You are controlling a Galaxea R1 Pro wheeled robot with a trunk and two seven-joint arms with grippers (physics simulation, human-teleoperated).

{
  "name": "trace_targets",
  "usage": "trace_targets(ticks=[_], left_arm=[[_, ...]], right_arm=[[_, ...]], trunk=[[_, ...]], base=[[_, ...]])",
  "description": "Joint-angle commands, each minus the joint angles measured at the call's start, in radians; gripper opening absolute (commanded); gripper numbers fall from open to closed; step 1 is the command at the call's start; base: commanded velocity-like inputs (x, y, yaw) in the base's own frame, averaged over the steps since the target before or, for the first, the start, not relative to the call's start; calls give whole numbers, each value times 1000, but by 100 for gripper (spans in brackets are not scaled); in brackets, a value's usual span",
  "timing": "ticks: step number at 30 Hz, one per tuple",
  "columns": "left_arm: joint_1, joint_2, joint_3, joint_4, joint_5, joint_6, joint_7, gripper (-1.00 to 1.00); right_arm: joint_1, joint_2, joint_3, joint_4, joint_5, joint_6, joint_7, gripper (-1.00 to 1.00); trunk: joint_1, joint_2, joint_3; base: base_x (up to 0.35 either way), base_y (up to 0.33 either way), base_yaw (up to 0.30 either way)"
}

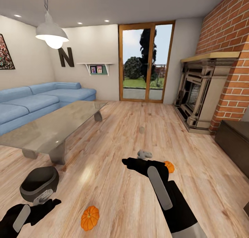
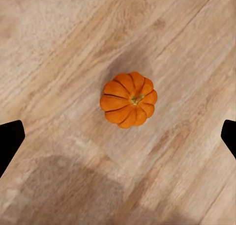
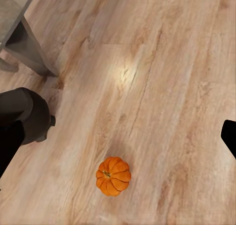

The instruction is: Place each of the two pumpkins and all three candles from the living room inside a cabinet in the living room (use any cabinet), then make sure every cabinet is closed, and position the cauldron so it is next to a table in the living room.

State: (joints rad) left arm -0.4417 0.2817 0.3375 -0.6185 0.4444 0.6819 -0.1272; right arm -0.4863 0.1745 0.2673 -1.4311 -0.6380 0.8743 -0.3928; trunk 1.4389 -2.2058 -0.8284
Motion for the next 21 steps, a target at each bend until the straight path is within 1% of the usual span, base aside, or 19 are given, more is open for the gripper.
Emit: trace_targets(ticks=[1,2,3,6,10,11,21], left_arm=[[0,1,0,0,0,-1,-4,100],[0,2,1,1,0,-3,-8,100],[0,1,1,1,0,-6,-10,100],[0,-1,1,2,1,-18,-12,100],[0,-3,0,2,1,-35,-15,100],[0,-9,-1,2,0,-41,-15,100],[0,-11,0,2,0,-42,-17,100]], right_arm=[[0,0,21,-11,1,-2,0,100],[0,0,39,-21,0,-4,0,100],[0,0,45,-24,0,-4,0,100],[0,0,52,-28,0,-3,0,100],[0,0,56,-28,0,-6,1,100],[0,0,57,-25,0,-8,-1,100],[0,0,60,-22,-2,-17,-1,100]], trunk=[[4,-7,-3],[8,-14,-6],[12,-21,-9],[23,-42,-19],[38,-70,-31],[42,-77,-35],[81,-147,-66]], base=[[0,0,0],[0,0,0],[0,0,0],[0,0,0],[0,0,0],[0,0,0],[0,0,0]])
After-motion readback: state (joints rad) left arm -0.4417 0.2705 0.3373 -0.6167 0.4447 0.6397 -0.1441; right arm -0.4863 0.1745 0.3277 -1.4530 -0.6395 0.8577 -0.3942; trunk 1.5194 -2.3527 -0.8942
